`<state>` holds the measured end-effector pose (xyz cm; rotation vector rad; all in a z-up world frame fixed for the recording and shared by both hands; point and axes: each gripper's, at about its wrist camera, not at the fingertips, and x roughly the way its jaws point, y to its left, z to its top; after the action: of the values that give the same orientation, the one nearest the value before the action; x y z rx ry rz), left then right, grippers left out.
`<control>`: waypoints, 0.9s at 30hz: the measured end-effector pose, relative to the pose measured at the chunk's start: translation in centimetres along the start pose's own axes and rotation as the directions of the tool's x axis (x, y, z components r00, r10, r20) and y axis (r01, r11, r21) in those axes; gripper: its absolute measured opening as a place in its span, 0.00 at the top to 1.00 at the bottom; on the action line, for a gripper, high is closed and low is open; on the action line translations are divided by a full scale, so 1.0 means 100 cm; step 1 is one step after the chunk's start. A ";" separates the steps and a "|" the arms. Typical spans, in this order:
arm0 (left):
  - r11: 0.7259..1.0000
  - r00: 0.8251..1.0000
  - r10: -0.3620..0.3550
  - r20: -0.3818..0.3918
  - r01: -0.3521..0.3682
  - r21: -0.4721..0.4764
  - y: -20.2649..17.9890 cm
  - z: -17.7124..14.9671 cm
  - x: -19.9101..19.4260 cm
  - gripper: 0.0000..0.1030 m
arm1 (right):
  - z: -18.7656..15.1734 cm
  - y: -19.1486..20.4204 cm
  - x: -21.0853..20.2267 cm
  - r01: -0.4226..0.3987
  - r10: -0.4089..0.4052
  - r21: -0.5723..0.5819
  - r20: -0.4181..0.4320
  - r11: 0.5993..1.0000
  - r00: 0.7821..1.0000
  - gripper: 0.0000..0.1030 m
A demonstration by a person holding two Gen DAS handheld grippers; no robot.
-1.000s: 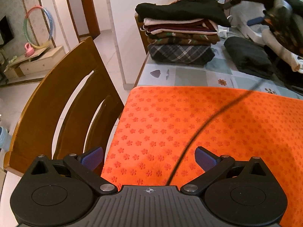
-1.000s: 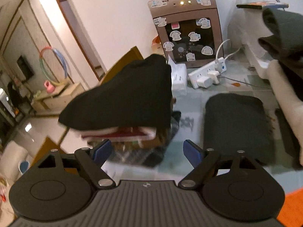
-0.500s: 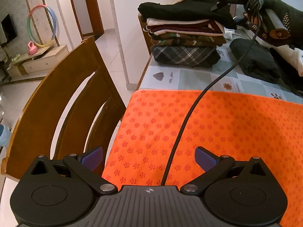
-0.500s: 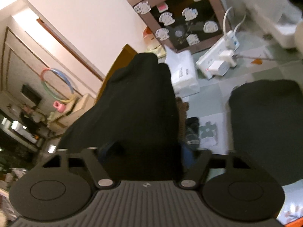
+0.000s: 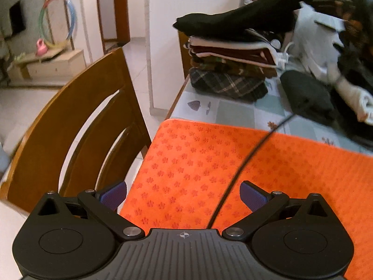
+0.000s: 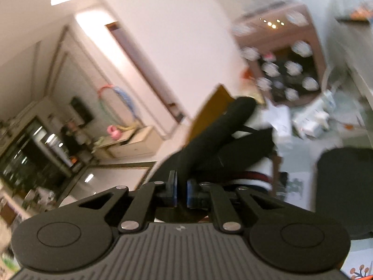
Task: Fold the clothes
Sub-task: 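Lift the black garment with the right gripper and lay it on the orange cloth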
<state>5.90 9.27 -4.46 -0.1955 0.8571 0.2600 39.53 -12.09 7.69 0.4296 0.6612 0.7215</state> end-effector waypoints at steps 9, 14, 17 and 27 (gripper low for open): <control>0.999 0.999 -0.012 0.041 0.014 -0.039 0.021 -0.010 -0.022 0.00 | -0.041 0.042 -0.106 -0.044 0.043 -0.035 -0.003 0.998 0.999 0.92; 0.998 0.998 -0.056 0.031 0.056 0.009 0.017 -0.017 -0.027 0.00 | -0.107 0.015 -0.164 0.072 -0.071 0.016 -0.071 0.997 0.995 0.92; 0.996 0.997 -0.081 0.015 0.080 0.049 0.008 -0.021 -0.028 0.00 | -0.158 -0.007 -0.198 0.175 -0.165 0.070 -0.127 0.982 0.978 0.92; 0.965 0.987 -0.156 -0.048 0.163 0.206 -0.030 -0.032 -0.028 0.00 | -0.308 -0.061 -0.282 0.419 -0.383 0.287 -0.175 0.861 0.907 0.92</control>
<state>2.76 5.10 -4.13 -0.0715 0.8882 0.0153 5.37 -32.41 -6.62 0.5283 0.9471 0.2374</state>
